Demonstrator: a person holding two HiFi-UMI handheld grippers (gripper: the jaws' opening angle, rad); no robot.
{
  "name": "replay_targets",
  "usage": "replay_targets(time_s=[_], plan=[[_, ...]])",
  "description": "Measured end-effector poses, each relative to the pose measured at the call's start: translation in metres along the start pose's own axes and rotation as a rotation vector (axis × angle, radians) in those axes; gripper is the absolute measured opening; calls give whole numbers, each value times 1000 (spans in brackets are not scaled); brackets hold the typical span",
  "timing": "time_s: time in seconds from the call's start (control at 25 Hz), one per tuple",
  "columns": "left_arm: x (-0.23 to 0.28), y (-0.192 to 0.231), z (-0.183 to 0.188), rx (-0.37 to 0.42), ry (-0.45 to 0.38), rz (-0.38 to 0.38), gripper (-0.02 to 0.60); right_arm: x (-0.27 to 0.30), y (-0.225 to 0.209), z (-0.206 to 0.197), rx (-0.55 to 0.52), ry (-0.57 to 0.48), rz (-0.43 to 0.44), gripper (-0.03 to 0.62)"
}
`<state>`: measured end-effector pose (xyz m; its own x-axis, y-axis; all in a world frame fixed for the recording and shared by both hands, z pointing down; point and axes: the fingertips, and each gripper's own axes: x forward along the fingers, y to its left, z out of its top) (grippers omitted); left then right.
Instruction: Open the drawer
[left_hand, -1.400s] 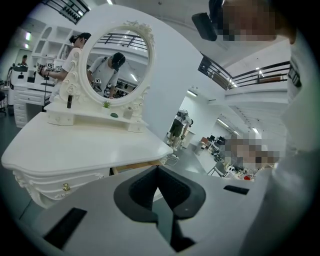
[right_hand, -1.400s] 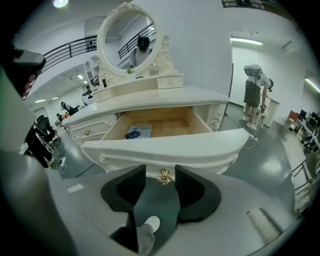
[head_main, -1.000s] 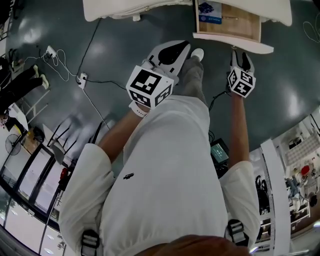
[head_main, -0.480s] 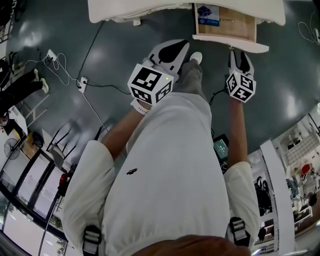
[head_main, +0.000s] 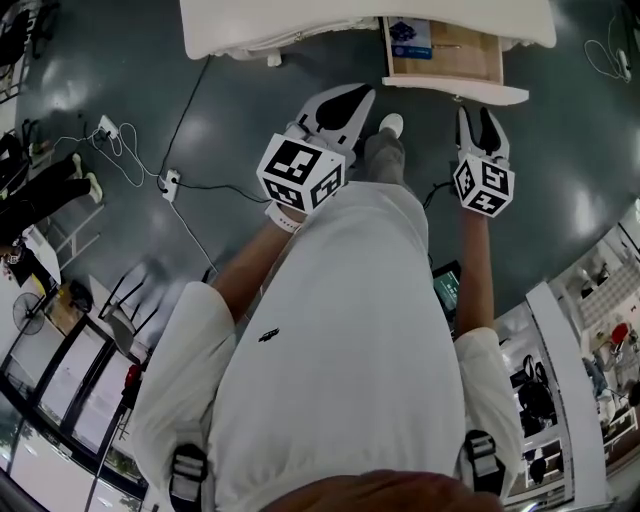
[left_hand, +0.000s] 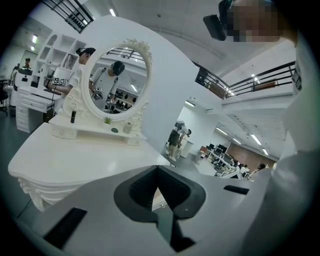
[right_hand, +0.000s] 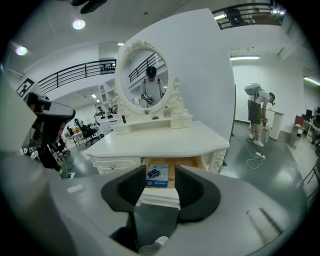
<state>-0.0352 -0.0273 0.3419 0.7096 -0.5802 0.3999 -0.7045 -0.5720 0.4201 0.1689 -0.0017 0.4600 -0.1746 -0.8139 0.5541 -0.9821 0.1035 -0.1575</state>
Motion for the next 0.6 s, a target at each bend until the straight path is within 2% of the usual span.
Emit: replay_targets(time_s=[0.28, 0.6], plan=[[-12, -5, 10, -8, -32, -10, 9, -27, 11, 36, 29, -82, 16, 190], [-20, -5, 23, 20, -59, -25, 9, -55, 27, 79, 36, -180, 19, 190]])
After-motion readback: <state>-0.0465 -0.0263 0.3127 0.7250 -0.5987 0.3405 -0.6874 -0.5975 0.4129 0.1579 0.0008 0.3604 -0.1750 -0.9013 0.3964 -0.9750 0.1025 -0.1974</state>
